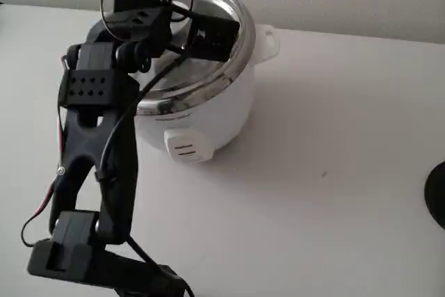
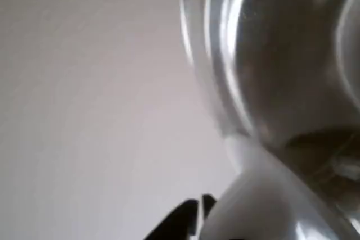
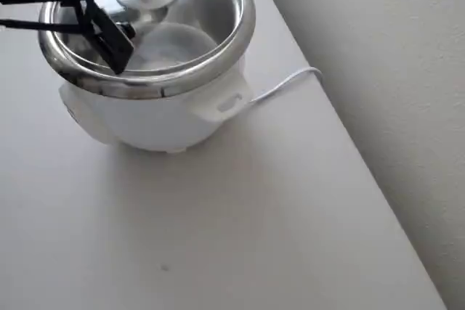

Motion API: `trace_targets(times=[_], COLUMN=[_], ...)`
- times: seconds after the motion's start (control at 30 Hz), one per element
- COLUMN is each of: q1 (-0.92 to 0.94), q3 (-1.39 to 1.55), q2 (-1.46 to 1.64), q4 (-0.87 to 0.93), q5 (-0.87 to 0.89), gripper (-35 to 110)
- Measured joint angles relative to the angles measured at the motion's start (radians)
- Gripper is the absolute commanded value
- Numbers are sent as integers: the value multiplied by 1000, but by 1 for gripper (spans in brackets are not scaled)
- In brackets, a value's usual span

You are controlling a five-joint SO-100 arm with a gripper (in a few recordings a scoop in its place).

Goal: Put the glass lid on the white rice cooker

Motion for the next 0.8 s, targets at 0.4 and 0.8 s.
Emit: trace_targets(times=[0.4,0.8], q1=[-23,115], q3=[138,566], q2=[49,440], q4=[-14,84], q5=[-26,-371], gripper=[4,35])
